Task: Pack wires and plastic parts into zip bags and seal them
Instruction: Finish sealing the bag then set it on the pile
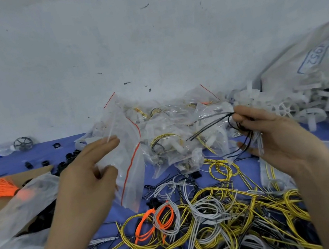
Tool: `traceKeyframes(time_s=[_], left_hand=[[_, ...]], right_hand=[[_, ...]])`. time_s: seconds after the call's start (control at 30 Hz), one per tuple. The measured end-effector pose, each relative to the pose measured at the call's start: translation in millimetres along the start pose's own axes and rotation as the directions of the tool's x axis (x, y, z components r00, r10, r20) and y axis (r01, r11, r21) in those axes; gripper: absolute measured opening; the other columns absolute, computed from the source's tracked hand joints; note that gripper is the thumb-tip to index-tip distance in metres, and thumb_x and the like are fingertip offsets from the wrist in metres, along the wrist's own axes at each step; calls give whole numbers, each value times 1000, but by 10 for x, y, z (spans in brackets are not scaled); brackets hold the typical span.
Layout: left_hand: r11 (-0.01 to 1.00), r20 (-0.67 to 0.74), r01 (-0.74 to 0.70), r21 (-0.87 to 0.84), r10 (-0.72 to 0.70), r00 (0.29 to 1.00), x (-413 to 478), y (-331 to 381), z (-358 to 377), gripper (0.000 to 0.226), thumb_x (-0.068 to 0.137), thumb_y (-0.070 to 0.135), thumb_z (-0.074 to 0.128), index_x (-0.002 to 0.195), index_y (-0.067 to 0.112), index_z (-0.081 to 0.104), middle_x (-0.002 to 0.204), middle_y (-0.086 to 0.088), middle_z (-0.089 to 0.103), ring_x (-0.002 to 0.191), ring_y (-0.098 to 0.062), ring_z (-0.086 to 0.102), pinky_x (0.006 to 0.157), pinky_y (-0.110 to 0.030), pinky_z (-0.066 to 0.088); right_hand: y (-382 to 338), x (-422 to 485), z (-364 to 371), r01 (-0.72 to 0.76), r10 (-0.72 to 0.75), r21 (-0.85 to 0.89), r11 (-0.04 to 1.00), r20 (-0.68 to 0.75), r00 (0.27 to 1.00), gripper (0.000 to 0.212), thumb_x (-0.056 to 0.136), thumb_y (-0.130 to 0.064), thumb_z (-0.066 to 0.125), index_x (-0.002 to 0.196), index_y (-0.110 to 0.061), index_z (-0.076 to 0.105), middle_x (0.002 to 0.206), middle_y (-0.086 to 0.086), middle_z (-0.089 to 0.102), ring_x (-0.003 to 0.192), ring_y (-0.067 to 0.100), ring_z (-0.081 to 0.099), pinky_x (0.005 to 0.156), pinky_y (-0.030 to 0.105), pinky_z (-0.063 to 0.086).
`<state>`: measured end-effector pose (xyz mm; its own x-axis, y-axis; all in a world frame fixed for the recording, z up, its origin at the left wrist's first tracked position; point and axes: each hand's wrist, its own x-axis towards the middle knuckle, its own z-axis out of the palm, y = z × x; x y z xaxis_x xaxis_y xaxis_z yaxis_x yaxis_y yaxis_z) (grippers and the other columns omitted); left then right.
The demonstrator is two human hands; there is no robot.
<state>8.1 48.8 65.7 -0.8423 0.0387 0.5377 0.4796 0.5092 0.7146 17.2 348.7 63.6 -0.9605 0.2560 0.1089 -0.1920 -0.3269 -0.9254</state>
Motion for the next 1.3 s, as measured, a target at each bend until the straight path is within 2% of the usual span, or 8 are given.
traceKeyframes(time_s=[0.17,0.4,0.53,0.67,0.77,1.07,1.17,1.3], left_hand=[[1000,20,5,-11,-4,1000,-13,35,32,65,84,-10,54,98,54,57,104,50,44,81,-42,61,60,-6,44],[999,39,-21,-32,23,999,-33,144,50,65,84,-13,51,97,50,56,112,41,44,60,-9,52,59,-2,39],[999,65,-15,-42,18,998,-52,181,54,65,84,-13,50,97,50,56,113,40,43,52,0,50,56,-4,38],[999,62,1,-46,2,998,-42,185,69,65,82,-14,51,97,49,58,113,38,47,46,-4,46,55,-6,40],[999,62,10,-43,-7,998,-32,171,83,65,82,-14,51,96,49,59,111,39,45,47,-4,48,54,-6,40],[1000,99,13,-20,-10,995,-29,150,90,64,83,-13,51,99,49,59,110,42,47,53,-20,49,54,-12,43],[1000,116,6,-27,-3,993,-35,177,95,64,85,-12,50,99,50,59,112,42,45,55,-10,51,57,-10,42],[998,127,-1,-61,9,992,-45,185,119,62,86,-11,51,99,49,59,115,40,47,55,1,53,58,-11,43]], right_hand=[[43,-10,-57,266,-248,-483,834,102,963,40,87,10,50,86,-22,75,87,-15,73,92,-10,63,76,7,48],[852,239,155,213,74,-977,11,213,974,29,96,-30,48,121,-38,62,135,-4,49,142,13,13,113,52,5],[1131,277,113,203,218,-974,104,221,950,26,97,-25,49,115,-32,67,130,-3,59,132,20,38,113,51,19],[866,235,50,74,119,-744,664,203,972,35,91,1,52,93,-27,73,87,1,72,76,1,65,74,21,46],[723,267,-71,-5,56,-403,915,116,992,52,87,10,42,102,-30,72,80,9,68,74,18,64,83,40,44],[568,292,-212,89,-89,-238,967,12,996,51,90,9,30,95,-19,73,67,1,67,77,23,53,62,29,43],[670,294,-59,235,-237,-725,648,102,966,45,91,0,41,88,-34,70,76,-12,68,76,21,56,69,23,47],[1098,270,89,171,56,-985,0,171,984,34,96,-27,41,121,-41,59,104,-6,63,127,18,37,112,54,16]])
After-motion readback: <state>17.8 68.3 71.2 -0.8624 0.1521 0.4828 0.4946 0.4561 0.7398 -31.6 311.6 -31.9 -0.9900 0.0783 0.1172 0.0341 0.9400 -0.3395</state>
